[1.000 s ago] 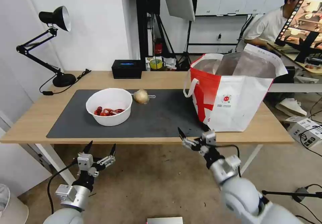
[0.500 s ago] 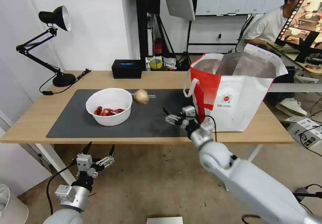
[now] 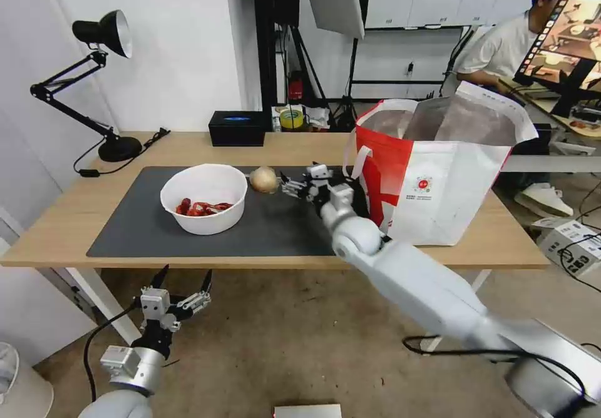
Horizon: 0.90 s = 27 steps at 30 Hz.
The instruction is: Pick up the trash from the table and place it into the takeout bag.
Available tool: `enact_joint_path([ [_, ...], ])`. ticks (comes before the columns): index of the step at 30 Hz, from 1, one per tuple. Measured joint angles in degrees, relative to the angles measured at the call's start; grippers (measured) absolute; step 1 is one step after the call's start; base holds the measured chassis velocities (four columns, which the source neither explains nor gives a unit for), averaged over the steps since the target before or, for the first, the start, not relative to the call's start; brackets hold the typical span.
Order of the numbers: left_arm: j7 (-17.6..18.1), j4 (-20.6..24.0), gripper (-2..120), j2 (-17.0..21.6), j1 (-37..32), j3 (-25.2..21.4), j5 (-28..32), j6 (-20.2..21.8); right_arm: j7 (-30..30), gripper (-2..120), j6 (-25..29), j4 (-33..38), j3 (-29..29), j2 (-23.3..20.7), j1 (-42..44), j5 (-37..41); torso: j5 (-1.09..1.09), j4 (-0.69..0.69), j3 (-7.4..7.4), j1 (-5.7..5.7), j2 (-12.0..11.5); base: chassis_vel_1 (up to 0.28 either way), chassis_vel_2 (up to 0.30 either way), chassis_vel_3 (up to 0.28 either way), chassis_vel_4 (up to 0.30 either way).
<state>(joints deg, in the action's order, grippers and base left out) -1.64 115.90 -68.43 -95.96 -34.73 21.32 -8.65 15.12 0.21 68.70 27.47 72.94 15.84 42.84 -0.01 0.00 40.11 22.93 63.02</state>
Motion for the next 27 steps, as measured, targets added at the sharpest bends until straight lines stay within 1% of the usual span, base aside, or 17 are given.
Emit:
enact_joint_path([
  [2,0.0,0.1,100,0.0,-0.3,-0.4,0.1,-0.2,-1.2,100,0.1,-3.9,0.5,2.4,-1.8,0.0,-0.01,0.01,0.00,0.00,0.0,0.000,0.000,0.000,0.000],
  [3,0.0,0.1,100,0.0,-0.3,-0.4,0.1,-0.2,-1.2,100,0.1,-3.9,0.5,2.4,-1.8,0.0,-0.01,0.01,0.00,0.00,0.0,0.000,0.000,0.000,0.000],
  [6,-0.1,0.1,100,0.0,-0.7,-0.7,0.2,-0.6,-2.8,100,0.2,-9.1,1.0,5.7,-3.8,-0.1,0.00,0.01,-0.01,0.00,0.0,0.000,0.000,0.000,0.000],
  [10,-0.1,0.1,100,-0.1,-0.8,-0.8,0.2,-0.6,-3.6,100,0.2,-11.6,1.2,7.3,-4.7,-0.2,0.00,0.00,0.00,-0.01,0.0,0.000,0.000,0.000,0.000],
  [13,-0.1,0.3,100,-0.2,-1.0,-0.8,0.2,-0.7,-5.9,100,0.2,-16.7,1.4,9.8,-6.5,-0.3,0.00,0.00,0.00,-0.01,0.0,0.000,0.000,0.000,0.000],
  [14,-0.1,0.3,100,-0.2,-1.0,-0.8,0.2,-0.7,-5.9,100,0.2,-16.7,1.4,9.8,-6.5,-0.3,0.00,0.00,0.00,-0.01,0.0,0.000,0.000,0.000,0.000],
  [17,-0.2,0.4,100,-0.3,-1.0,-0.8,0.2,-0.8,-8.5,100,0.1,-21.0,1.8,11.6,-8.3,-0.2,0.00,-0.01,-0.01,-0.01,0.0,0.000,0.000,0.000,0.000],
  [22,-0.2,0.4,100,-0.5,-1.1,-0.7,0.2,-0.9,-10.8,100,-0.5,-23.5,2.7,12.7,-9.6,0.1,0.00,0.00,-0.01,-0.01,0.0,0.000,0.000,0.000,0.000],
  [27,-0.3,0.6,100,-0.7,-1.1,-0.7,0.2,-1.1,-12.1,100,-2.8,-25.2,3.3,14.0,-10.3,0.7,0.01,0.00,0.00,-0.01,0.0,0.000,0.000,0.000,0.000],
])
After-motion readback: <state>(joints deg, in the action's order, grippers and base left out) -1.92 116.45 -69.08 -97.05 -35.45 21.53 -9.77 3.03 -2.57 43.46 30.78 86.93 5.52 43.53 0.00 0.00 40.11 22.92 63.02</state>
